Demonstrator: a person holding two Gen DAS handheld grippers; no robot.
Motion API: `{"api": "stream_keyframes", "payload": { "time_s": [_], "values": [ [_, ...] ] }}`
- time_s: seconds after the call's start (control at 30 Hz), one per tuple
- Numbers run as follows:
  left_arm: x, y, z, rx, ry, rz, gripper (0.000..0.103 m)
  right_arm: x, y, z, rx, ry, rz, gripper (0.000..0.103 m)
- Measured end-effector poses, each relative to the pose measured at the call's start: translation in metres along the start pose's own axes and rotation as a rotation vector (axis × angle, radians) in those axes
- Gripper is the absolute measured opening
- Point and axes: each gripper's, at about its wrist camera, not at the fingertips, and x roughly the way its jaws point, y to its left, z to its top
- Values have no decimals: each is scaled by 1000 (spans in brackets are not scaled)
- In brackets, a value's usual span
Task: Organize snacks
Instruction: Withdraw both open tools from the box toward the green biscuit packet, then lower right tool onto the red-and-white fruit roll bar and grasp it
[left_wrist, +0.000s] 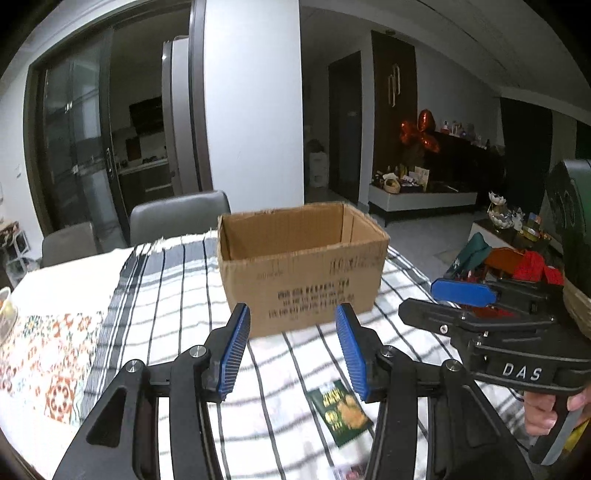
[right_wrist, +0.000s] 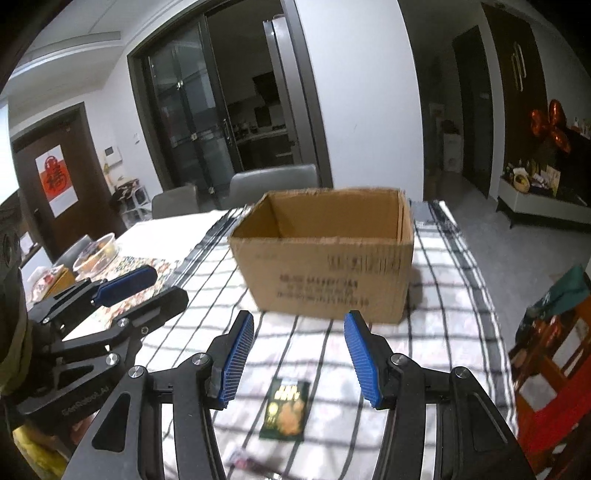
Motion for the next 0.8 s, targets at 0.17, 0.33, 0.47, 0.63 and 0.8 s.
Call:
{"api": "stream_keyframes", "payload": {
  "time_s": [0.17, 0.33, 0.47, 0.63, 0.8],
  "values": [
    [-9, -4, -24, -23, 51, 18, 47, -3, 7, -22, -9, 48, 12, 52],
    [-14, -7, -45, -35, 108, 48, 51, 1, 13, -44, -27, 118, 28, 52],
    [-13, -7, -64, -45, 159, 63, 51, 8, 18, -61, -57, 187, 55, 52],
    [-6, -7, -87, -80, 236, 58, 51, 17, 26, -80, -100, 265, 89, 52],
    [2, -7, -110, -124, 313, 31, 51, 28, 31, -93, -148, 347, 116, 52]
  ]
}}
